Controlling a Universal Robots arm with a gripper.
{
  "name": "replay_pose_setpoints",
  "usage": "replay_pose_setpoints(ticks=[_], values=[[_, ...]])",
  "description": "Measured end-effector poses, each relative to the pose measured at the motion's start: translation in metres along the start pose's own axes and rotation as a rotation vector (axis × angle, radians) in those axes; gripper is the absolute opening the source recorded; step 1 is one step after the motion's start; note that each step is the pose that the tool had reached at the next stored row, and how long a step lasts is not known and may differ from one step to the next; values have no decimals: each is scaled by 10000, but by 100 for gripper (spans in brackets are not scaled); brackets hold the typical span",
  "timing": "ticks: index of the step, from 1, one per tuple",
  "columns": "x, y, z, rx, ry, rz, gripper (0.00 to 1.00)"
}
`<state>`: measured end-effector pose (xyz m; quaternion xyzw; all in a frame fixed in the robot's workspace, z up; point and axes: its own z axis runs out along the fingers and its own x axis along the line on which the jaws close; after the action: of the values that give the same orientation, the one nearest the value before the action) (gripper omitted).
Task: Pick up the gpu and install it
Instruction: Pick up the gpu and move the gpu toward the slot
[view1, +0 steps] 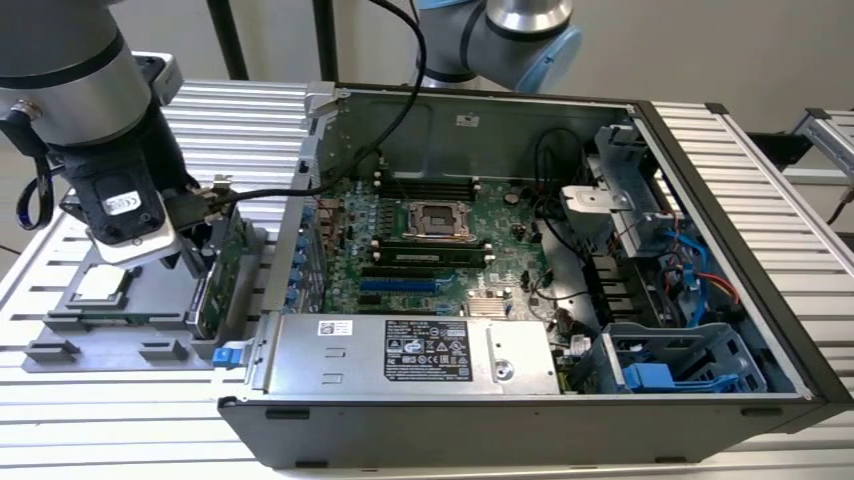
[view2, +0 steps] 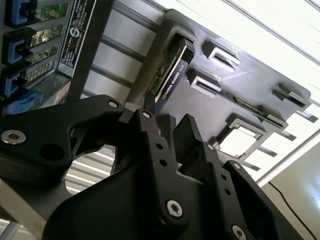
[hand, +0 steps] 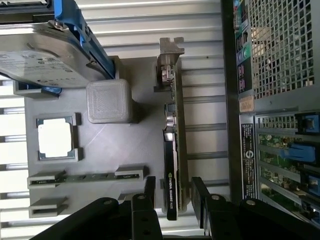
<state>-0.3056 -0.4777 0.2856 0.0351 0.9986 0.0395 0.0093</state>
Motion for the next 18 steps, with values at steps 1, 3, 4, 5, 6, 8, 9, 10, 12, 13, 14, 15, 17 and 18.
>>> replay_pose_setpoints(ticks=[1,3,4,5,6,8,9,10,12,13,14,15,17,18], values=[[0,-1,6,0,0,0,100],[0,-2,20,0,0,0,100],[0,-2,27,-1,0,0,100],[0,-3,35,1,1,-1,100],[1,-3,42,0,1,0,100],[0,-4,54,0,1,-1,100],[1,-4,60,0,0,-1,100],[1,-5,65,0,0,-1,100],[1,-5,75,0,0,0,100],[1,-6,79,0,1,0,100],[1,-6,84,-1,0,-1,100],[1,-7,90,0,0,0,100],[1,-8,101,0,0,0,100],[1,-8,107,1,0,0,100]])
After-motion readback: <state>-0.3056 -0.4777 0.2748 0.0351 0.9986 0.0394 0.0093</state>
